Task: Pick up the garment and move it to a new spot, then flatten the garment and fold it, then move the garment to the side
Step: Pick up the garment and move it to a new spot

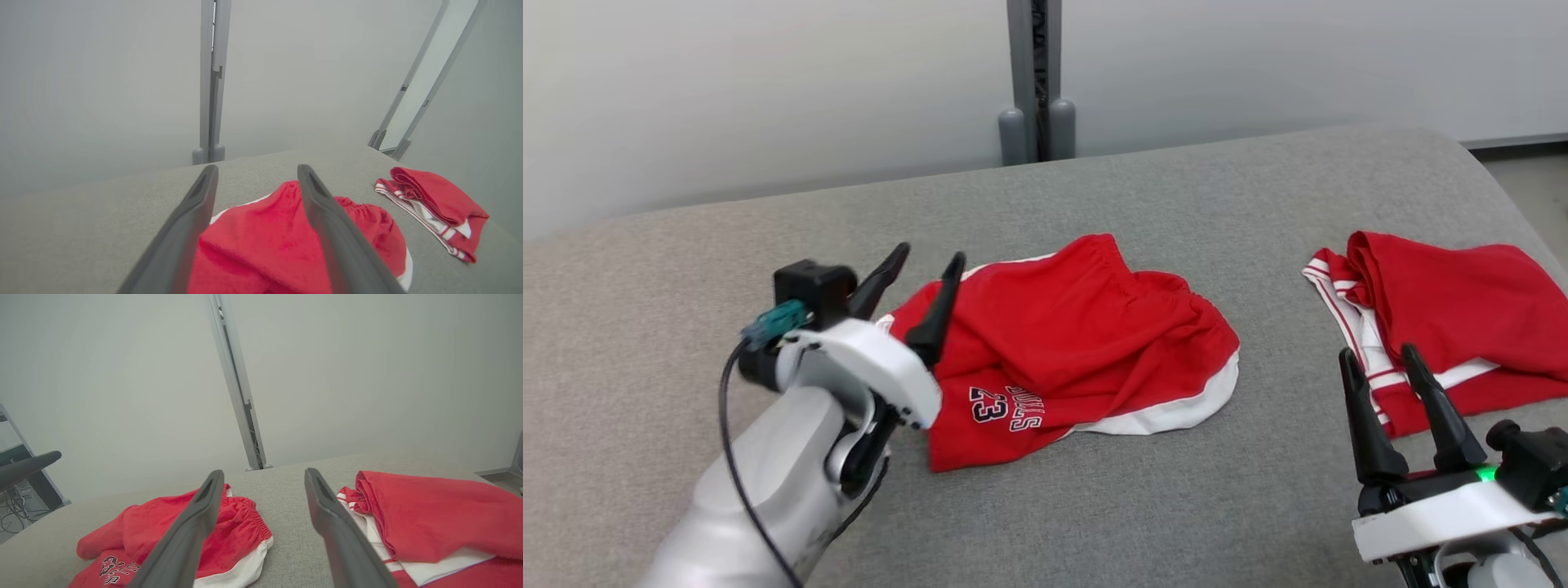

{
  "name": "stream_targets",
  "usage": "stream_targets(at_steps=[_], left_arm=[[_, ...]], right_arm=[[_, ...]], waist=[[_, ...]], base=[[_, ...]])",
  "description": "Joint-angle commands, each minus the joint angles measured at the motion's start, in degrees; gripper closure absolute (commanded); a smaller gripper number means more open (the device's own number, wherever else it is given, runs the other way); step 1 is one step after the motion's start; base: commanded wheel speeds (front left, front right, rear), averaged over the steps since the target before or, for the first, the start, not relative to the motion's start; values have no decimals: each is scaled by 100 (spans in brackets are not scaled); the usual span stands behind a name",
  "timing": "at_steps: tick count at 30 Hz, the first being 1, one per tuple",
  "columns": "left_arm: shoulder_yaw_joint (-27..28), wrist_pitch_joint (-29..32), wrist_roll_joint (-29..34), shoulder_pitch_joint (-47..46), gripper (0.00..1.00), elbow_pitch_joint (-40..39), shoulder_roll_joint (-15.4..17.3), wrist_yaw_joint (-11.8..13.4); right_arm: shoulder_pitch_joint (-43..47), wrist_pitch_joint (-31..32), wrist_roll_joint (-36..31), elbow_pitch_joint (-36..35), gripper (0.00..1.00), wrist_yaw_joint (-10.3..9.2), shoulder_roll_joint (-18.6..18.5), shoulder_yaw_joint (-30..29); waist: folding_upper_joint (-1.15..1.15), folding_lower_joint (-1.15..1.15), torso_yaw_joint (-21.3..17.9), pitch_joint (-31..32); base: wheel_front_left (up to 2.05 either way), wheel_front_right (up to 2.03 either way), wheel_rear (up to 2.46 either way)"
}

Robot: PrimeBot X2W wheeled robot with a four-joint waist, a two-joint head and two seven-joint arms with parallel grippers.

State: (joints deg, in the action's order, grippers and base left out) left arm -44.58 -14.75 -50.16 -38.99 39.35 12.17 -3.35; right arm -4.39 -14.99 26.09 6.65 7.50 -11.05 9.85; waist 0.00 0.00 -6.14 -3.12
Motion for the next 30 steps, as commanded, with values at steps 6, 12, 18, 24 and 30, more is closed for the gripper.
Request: stream_targets(at_steps=[6, 12, 18, 24, 30], left_arm=[[943, -42, 320, 1198, 0, -1581, 546, 620], [1663, -36, 990, 2270, 0, -2720, 691, 969], [2317, -38, 1715, 3225, 0, -3607, 499, 1126], [2861, -38, 2113, 4022, 0, -3788, 128, 996], [3130, -39, 2396, 4289, 0, -3679, -156, 719]], right_arm=[[249, -27, -43, -61, 0, -1, -58, -87], [354, -27, -43, -105, 0, -1, -69, -94], [458, -27, -70, -155, 0, -1, 32, -120], [565, -27, -108, -189, 0, -1, 101, -236], [624, -27, -178, -210, 0, -1, 112, -316]], waist=[[0, 0, 181, 147], [0, 0, 203, 160], [0, 0, 179, 166], [0, 0, 123, 228], [0, 0, 187, 256]], base=[[0, 0, 0], [0, 0, 0], [0, 0, 0], [0, 0, 0], [0, 0, 0]])
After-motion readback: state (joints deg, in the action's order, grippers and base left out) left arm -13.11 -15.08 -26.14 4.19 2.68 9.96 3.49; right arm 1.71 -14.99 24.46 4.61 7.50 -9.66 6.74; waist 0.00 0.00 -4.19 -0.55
